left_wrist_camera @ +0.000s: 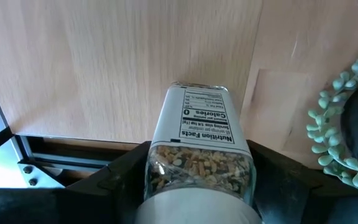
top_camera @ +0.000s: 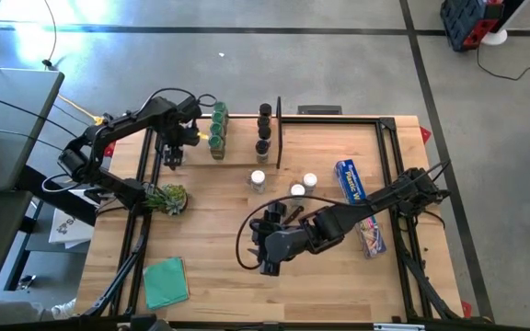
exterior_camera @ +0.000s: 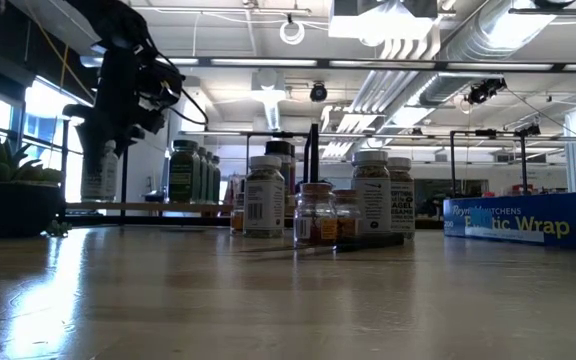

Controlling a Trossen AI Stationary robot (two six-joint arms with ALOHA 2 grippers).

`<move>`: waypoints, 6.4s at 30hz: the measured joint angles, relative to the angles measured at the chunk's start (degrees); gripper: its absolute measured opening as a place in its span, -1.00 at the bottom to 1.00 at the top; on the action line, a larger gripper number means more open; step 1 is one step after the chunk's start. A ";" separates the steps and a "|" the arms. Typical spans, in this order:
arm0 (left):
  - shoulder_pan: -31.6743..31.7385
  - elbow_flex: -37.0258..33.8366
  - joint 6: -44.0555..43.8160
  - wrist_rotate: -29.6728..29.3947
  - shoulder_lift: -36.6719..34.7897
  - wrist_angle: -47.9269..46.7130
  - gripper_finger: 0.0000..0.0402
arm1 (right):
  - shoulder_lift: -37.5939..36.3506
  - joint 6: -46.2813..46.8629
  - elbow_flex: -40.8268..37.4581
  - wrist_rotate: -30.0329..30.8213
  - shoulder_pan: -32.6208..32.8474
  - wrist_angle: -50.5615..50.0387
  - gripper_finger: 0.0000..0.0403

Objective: Shelf spices
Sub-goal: Put the white lid seasoning bottle on the shelf, then adjust the green lid seasoning bottle

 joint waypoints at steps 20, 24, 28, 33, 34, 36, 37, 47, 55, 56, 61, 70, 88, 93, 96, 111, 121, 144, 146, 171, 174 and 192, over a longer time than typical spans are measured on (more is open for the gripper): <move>-0.18 0.07 0.78 -1.25 -0.04 2.19 0.19 | 0.00 0.00 0.00 -0.02 0.00 -0.04 0.52; -0.39 0.07 0.26 0.69 -0.07 1.80 0.19 | 0.00 0.00 0.00 -0.02 0.00 -0.04 0.52; -1.39 0.07 0.19 0.95 -0.07 1.69 0.19 | 0.00 -0.02 0.00 -0.02 0.01 -0.04 0.52; -2.32 0.07 0.25 0.65 -0.07 1.64 0.19 | 0.00 0.00 0.00 -0.02 0.00 -0.04 0.52; -2.39 0.07 0.28 0.18 -0.07 1.66 0.19 | 0.00 0.00 0.00 -0.02 0.00 -0.04 0.52; -2.36 0.09 0.28 -0.30 -0.07 1.64 0.19 | 0.00 -0.02 0.00 -0.02 0.02 -0.04 0.52; -2.35 0.09 0.28 -0.39 -0.07 1.65 0.19 | 0.00 -0.02 0.00 -0.03 0.02 -0.04 0.52; -2.35 0.11 0.23 -2.20 -0.07 2.93 0.19 | 0.00 -0.02 0.00 -0.02 0.00 -0.04 0.52; -2.35 0.11 -0.05 -1.90 -0.07 2.95 0.19 | 0.00 -0.02 0.00 -0.04 0.00 -0.02 0.52; -2.35 0.11 -0.07 -1.90 -0.07 2.95 0.19 | 0.00 -0.02 0.00 -0.02 0.02 -0.02 0.52; -2.37 0.11 -0.05 -1.82 -0.07 2.58 0.19 | 0.00 -0.02 0.00 -0.02 0.01 -0.02 0.52; -4.78 2.82 -0.12 -1.74 -0.24 2.62 0.19 | 0.00 -0.02 0.00 -0.04 0.02 0.00 0.52; -9.90 2.48 -6.24 6.21 -0.33 9.85 0.19 | 0.00 -0.04 0.00 -0.02 -0.04 0.04 0.52; -9.41 1.57 -6.90 6.42 -0.33 15.24 0.19 | 0.00 -0.10 0.00 -0.04 -0.64 0.04 0.52; -9.41 1.57 -6.78 6.43 -0.33 17.46 0.19 | 0.00 -0.03 0.00 -0.04 -0.91 0.04 0.52; -9.41 1.57 -7.13 8.81 -0.33 19.20 0.19 | 0.00 -0.02 0.00 -0.07 -1.11 0.07 0.52; -8.15 1.57 -5.81 5.63 -0.33 20.30 0.19 | 0.00 0.00 0.00 -0.15 -1.11 0.07 0.52; -7.18 1.57 -4.13 9.05 -0.31 22.40 0.19 | 0.00 0.02 0.00 -0.24 -1.11 0.07 0.52; -7.18 1.57 -4.12 9.01 -0.31 22.38 0.19 | -0.02 0.02 0.00 -0.24 -1.11 0.07 0.52; 1.46 17.08 -2.10 2.41 -3.62 9.42 0.19 | -0.29 -4.36 3.32 -1.73 -9.57 -8.07 0.51; 1.04 21.40 -3.86 4.51 -7.65 9.14 0.19 | -0.26 -5.40 2.54 -1.84 -13.67 -8.42 0.51; 6.73 22.23 -1.19 11.77 -0.96 10.05 0.09 | 2.69 -1.47 2.14 -6.32 -18.75 -10.19 0.51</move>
